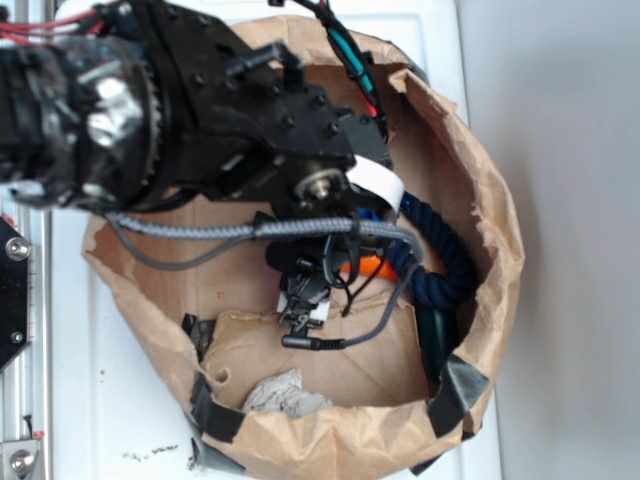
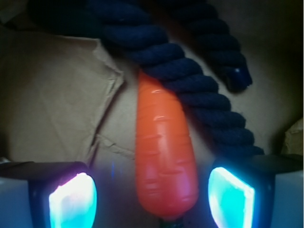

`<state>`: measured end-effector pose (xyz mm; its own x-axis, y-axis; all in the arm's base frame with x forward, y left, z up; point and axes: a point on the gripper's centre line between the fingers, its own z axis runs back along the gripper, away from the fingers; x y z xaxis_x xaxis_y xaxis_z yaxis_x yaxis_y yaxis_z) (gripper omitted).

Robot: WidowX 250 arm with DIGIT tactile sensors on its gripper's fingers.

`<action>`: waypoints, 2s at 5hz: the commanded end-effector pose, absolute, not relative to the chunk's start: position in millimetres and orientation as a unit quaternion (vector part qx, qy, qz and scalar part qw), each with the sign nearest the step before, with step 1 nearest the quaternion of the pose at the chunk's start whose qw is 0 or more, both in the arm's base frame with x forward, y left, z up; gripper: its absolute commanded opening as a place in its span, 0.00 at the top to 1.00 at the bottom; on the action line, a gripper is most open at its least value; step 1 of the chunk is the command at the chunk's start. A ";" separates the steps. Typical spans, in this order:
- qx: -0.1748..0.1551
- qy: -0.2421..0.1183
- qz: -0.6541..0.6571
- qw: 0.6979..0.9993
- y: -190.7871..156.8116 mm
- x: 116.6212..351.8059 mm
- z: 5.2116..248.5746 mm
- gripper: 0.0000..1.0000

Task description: Grab the carrot.

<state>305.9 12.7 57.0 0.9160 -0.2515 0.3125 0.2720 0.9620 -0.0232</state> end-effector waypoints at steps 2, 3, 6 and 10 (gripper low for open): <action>-0.019 -0.163 -0.148 0.975 -5.5 316.6 65.0 0.00; -0.021 -0.157 -0.154 0.975 -9.0 321.0 61.6 0.00; -0.019 -0.167 -0.136 0.976 -8.4 328.1 62.0 1.00; -0.090 -0.148 -0.095 0.980 34.7 305.9 150.5 1.00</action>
<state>302.3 29.4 120.2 0.9593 -0.1620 0.2311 0.2061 0.9616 -0.1813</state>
